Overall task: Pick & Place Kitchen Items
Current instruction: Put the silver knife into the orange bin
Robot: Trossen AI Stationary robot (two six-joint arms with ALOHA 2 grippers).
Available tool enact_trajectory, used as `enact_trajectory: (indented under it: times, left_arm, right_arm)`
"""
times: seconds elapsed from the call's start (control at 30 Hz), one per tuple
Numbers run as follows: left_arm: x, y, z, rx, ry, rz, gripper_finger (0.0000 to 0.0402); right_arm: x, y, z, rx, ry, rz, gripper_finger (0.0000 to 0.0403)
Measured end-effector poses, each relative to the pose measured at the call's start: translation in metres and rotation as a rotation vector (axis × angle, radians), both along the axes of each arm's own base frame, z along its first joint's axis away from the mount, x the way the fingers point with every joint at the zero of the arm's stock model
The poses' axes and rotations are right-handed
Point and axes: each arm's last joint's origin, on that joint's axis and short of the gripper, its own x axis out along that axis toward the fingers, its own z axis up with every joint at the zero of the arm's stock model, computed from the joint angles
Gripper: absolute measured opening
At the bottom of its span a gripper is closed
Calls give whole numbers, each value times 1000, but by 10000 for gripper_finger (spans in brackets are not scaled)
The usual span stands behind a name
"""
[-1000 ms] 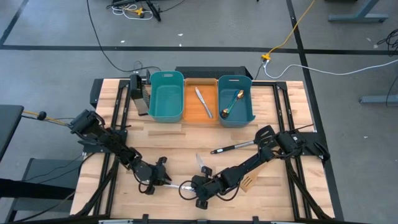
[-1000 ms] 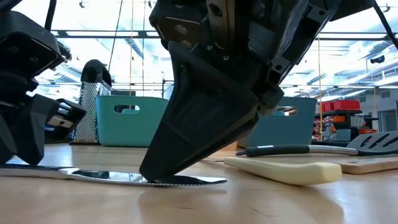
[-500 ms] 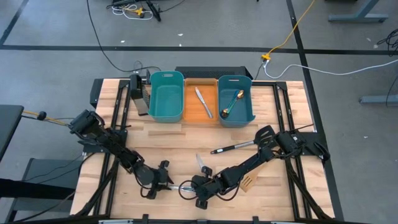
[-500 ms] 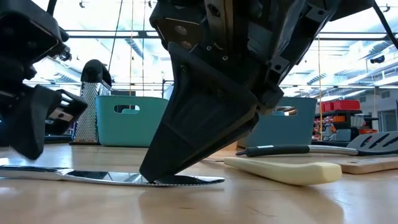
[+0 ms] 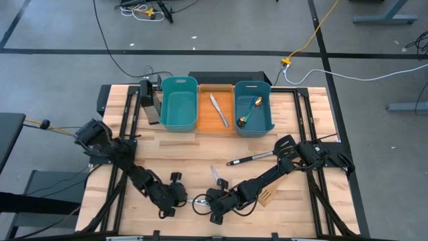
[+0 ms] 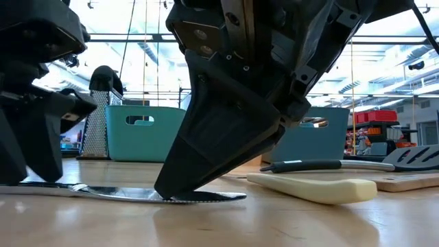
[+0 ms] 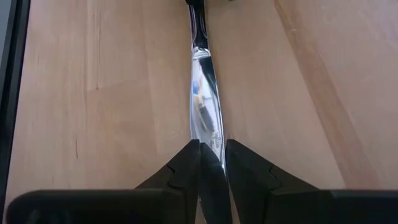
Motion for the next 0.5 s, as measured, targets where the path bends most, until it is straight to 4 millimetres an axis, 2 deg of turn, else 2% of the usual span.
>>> enact_trajectory:
  times: [0.17,0.3,0.4,0.5]
  left_arm:
    - [3,-5,-8,-25,19,6,126]
    - [8,-10,-2,10,43,-3,126]
    - [8,-10,-1,44,72,0,126]
    - [10,-6,-9,45,112,26,126]
  right_arm:
    - [0,0,0,-8,-1,8,89]
    - [0,0,0,-15,-3,13,89]
    - [0,0,0,-15,-8,13,89]
    - [1,0,1,-13,-13,13,89]
